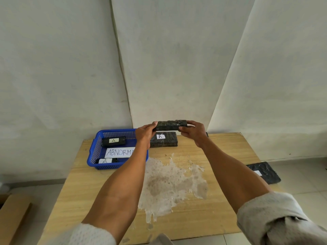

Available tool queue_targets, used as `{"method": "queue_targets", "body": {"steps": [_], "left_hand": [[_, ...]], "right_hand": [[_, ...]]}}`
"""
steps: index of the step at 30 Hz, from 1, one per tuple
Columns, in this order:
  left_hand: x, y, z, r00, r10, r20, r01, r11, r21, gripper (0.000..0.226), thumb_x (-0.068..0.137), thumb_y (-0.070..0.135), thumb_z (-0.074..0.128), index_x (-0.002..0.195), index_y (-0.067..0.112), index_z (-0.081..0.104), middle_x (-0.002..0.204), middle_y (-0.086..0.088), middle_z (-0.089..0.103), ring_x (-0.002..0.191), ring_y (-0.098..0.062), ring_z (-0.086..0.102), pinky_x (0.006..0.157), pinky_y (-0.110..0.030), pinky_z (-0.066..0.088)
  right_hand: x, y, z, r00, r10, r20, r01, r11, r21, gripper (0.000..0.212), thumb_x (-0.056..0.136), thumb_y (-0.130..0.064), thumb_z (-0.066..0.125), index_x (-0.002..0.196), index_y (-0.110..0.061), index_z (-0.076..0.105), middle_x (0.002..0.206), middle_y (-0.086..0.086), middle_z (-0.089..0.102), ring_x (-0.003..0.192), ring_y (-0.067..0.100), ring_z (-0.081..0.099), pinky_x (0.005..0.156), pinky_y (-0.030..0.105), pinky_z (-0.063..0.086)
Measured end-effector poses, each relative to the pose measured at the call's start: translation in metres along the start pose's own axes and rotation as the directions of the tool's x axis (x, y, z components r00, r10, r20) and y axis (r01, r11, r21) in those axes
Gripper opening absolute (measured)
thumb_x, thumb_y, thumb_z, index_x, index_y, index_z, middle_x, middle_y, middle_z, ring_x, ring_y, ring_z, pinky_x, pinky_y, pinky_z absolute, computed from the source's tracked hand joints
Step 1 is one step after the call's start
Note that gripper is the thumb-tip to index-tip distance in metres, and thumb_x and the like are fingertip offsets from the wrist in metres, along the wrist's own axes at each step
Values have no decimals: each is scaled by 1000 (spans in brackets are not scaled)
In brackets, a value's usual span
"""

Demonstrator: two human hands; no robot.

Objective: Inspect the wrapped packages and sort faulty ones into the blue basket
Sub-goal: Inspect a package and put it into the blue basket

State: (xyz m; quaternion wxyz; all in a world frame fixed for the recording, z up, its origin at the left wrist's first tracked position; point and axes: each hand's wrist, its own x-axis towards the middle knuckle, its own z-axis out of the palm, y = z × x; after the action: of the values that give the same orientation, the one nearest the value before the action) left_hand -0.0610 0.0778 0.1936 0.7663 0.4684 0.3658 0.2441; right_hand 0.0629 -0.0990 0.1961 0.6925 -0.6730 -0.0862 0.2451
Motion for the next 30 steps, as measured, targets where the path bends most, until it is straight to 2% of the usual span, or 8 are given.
{"method": "queue_targets", "body": {"steps": [4, 8, 13, 16, 22, 25, 27, 30], "left_hand": [[1, -4, -3, 992, -70, 104, 69, 998, 16, 34, 83, 9, 79, 115, 10, 70, 100, -11, 75, 85, -26, 76, 73, -36, 63], [-2, -5, -2, 984, -110, 137, 123, 989, -86, 33, 83, 17, 80, 112, 6, 69, 107, -14, 75, 94, -30, 74, 86, -41, 60], [-4, -4, -6, 984, -70, 166, 84, 993, -80, 34, 88, -8, 66, 115, 12, 68, 103, -13, 75, 92, -29, 75, 72, -33, 63], [-4, -2, -6, 984, -65, 165, 86, 989, -123, 35, 86, -14, 64, 114, 6, 68, 103, -15, 74, 93, -29, 74, 72, -30, 63], [1, -2, -5, 996, -59, 61, 67, 989, -135, 29, 81, 6, 80, 106, 4, 68, 108, -12, 70, 97, -26, 71, 76, -34, 63], [2, -5, -6, 998, -52, 29, 54, 995, -85, 32, 80, 2, 80, 110, 5, 69, 104, -13, 69, 95, -27, 72, 75, -34, 63], [2, -7, -7, 997, -52, 56, 55, 996, -63, 28, 82, -1, 77, 108, 5, 72, 104, -15, 71, 95, -27, 72, 75, -34, 63], [-3, -9, -7, 995, -20, 99, 26, 998, -63, 29, 82, -5, 75, 109, 3, 71, 102, -15, 73, 95, -29, 73, 75, -33, 63]], "right_hand": [[1, -3, -2, 998, 63, -20, -61, 994, 89, 46, 84, 11, 71, 123, -12, 64, 107, 19, 72, 89, 34, 76, 75, 34, 64], [2, -6, -1, 995, 96, -32, -90, 985, 145, 32, 91, -16, 75, 119, -5, 65, 112, 19, 70, 95, 37, 75, 77, 36, 64], [5, -9, 2, 989, 141, -36, -136, 984, 112, 21, 91, -4, 60, 111, -5, 64, 106, 17, 68, 97, 39, 73, 87, 46, 62], [7, -9, 4, 984, 163, -69, -154, 981, 120, 18, 91, -4, 67, 108, 0, 67, 109, 17, 68, 96, 36, 72, 85, 47, 62], [6, -6, 5, 989, 140, -52, -136, 988, 77, 38, 87, 0, 75, 122, -11, 63, 110, 16, 69, 98, 34, 73, 79, 41, 64], [7, -6, 5, 989, 142, -34, -138, 985, 107, 27, 85, 4, 75, 110, -5, 69, 120, 21, 66, 106, 36, 70, 76, 35, 64], [6, -9, 5, 988, 147, -47, -141, 983, 117, 18, 86, -4, 76, 103, -6, 70, 116, 19, 68, 107, 35, 69, 77, 36, 64], [6, -11, 5, 979, 142, -147, -137, 990, 40, 23, 84, -21, 82, 101, -8, 72, 105, 14, 71, 99, 30, 71, 77, 41, 64]]}}
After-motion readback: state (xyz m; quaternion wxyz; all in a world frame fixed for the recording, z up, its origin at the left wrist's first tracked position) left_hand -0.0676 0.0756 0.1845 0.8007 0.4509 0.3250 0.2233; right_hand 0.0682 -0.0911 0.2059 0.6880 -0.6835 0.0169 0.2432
